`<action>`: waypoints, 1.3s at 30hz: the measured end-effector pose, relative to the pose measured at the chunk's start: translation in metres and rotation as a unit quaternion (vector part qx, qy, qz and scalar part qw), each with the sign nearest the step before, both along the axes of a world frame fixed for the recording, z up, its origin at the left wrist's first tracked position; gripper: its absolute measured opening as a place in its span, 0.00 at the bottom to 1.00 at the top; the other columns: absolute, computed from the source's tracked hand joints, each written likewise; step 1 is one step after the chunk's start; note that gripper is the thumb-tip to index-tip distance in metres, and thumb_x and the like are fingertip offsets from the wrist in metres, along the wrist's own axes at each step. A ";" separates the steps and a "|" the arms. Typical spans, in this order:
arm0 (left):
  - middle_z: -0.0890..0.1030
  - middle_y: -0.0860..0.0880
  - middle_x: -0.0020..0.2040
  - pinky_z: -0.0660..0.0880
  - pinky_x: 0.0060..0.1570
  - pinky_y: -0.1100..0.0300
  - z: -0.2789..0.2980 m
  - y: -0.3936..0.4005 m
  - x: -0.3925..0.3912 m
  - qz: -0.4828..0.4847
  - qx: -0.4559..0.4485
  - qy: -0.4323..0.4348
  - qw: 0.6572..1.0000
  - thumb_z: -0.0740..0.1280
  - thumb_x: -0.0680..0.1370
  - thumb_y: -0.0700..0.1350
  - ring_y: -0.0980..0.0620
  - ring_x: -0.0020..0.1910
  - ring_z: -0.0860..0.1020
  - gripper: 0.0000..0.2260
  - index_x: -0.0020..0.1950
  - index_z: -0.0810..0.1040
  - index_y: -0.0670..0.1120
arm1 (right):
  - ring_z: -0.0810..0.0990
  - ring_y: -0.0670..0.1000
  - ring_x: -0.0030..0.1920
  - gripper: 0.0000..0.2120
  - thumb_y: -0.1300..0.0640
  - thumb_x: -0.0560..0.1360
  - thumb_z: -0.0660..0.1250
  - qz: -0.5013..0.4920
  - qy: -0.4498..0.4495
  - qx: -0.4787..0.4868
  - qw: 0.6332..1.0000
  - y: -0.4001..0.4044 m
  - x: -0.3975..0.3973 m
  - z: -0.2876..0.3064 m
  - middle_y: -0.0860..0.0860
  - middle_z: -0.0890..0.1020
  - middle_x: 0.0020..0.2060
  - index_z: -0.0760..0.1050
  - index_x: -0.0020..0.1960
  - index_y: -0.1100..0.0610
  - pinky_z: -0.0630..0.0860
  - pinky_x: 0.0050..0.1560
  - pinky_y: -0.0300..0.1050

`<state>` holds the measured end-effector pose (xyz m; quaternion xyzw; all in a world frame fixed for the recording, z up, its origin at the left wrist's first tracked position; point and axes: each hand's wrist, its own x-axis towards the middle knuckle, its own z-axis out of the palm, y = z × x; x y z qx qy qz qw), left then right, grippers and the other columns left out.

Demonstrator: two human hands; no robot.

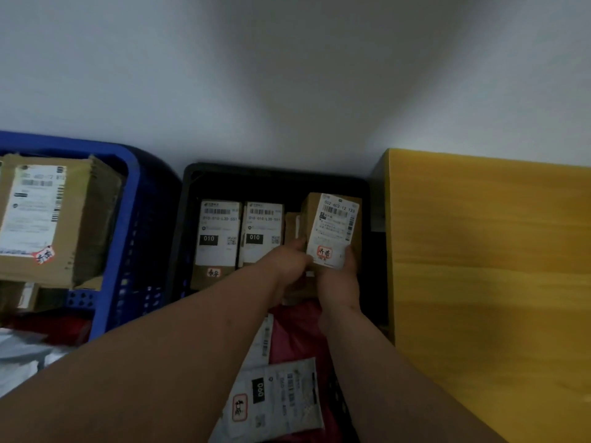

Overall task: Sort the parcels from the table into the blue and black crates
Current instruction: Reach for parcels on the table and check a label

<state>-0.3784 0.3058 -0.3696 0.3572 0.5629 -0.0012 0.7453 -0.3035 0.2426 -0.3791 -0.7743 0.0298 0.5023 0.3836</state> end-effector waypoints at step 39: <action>0.76 0.48 0.51 0.76 0.49 0.55 0.152 -0.197 -0.113 0.045 0.079 0.068 0.993 0.60 0.81 0.40 0.51 0.47 0.76 0.21 0.75 0.65 0.51 | 0.76 0.58 0.44 0.14 0.62 0.71 0.63 0.209 -0.041 0.031 0.977 -0.185 -0.045 0.146 0.56 0.74 0.42 0.72 0.53 0.71 0.73 0.59 0.64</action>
